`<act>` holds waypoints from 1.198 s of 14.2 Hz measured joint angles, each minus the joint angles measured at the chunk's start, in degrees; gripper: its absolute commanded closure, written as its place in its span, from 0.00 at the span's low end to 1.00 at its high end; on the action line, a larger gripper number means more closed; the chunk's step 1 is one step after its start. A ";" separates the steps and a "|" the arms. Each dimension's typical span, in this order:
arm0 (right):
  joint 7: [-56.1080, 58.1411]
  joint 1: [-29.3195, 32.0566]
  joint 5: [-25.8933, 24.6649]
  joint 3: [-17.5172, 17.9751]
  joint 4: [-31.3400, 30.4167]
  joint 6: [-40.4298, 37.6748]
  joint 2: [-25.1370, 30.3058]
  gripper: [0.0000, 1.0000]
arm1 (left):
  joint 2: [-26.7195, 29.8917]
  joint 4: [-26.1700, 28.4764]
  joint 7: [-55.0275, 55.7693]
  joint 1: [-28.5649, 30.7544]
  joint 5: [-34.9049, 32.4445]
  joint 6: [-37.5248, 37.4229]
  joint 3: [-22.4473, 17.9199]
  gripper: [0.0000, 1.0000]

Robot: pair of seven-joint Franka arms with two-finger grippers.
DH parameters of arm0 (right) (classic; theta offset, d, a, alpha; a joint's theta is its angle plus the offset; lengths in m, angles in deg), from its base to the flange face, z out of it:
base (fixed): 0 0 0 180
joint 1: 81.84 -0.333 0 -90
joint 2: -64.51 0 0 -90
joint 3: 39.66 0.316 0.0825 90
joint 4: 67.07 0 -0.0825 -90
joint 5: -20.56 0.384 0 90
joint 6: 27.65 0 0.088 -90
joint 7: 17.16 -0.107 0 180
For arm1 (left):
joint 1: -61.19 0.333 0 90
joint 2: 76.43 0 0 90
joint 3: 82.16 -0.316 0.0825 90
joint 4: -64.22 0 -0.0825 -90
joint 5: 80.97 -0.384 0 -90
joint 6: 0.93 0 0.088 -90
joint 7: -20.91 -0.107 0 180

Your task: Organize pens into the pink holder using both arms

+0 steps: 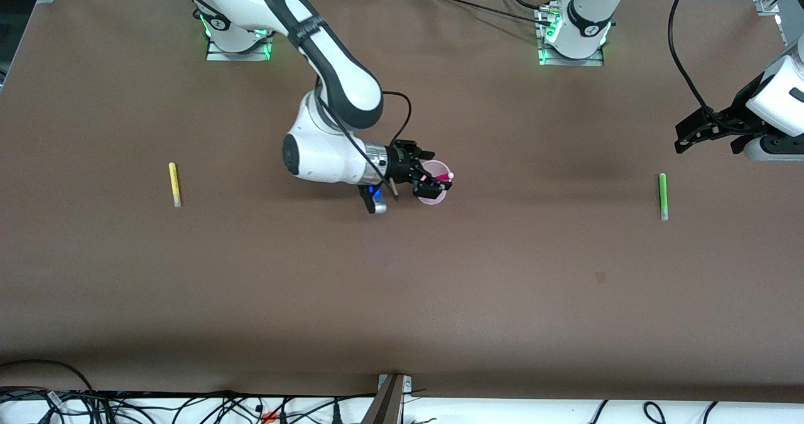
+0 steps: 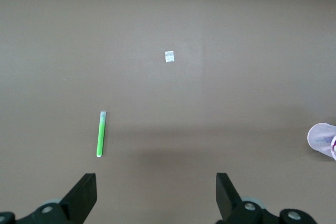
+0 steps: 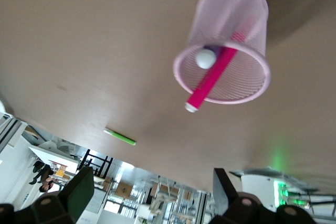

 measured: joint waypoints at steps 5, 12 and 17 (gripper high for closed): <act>0.19 0.16 -17.07 -9.39 -0.10 -15.21 8.49 0.00 | 0.00 0.00 0.00 0.03 0.00 -0.05 0.04 0.00; 12.90 0.25 -31.89 -21.35 -1.31 -34.05 22.55 0.00 | -0.01 0.00 0.00 0.09 0.06 -0.13 0.08 0.00; 25.18 0.37 -45.78 -23.93 -2.17 -43.02 29.73 0.00 | -0.02 0.00 0.00 0.10 0.12 -0.59 0.08 0.00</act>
